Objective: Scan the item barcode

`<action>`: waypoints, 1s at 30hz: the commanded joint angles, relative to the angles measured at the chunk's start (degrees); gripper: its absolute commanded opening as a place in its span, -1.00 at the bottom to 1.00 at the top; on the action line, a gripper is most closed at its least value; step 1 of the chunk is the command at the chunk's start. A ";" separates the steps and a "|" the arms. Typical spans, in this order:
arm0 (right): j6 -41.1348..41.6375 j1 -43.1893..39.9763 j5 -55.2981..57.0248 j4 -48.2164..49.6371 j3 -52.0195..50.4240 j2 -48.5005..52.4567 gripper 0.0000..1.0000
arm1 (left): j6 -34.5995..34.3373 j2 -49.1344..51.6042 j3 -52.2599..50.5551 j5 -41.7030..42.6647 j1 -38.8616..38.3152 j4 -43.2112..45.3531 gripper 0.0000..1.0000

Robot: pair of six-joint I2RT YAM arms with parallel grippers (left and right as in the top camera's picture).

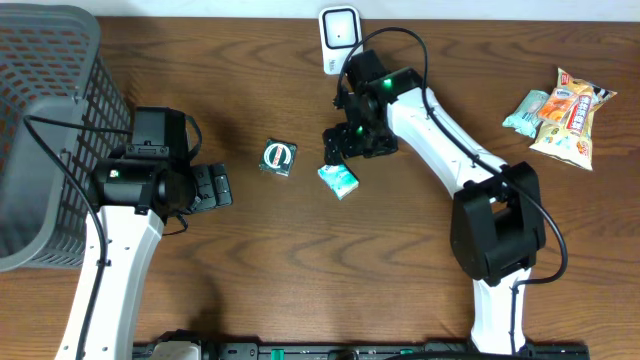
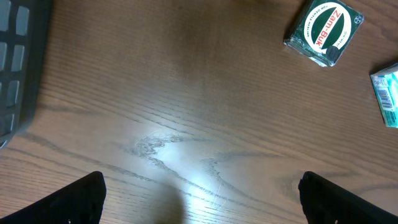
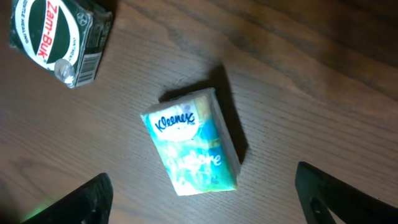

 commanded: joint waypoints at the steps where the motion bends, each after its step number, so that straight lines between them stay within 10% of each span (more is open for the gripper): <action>1: -0.39 0.83 0.48 0.31 -0.17 -0.26 0.57 | -0.50 0.20 -0.28 -0.33 -0.17 -0.11 0.95; 30: -0.46 2.36 1.79 7.26 -6.51 -0.26 0.13 | -0.50 0.20 -0.28 -0.33 -0.17 -0.11 0.95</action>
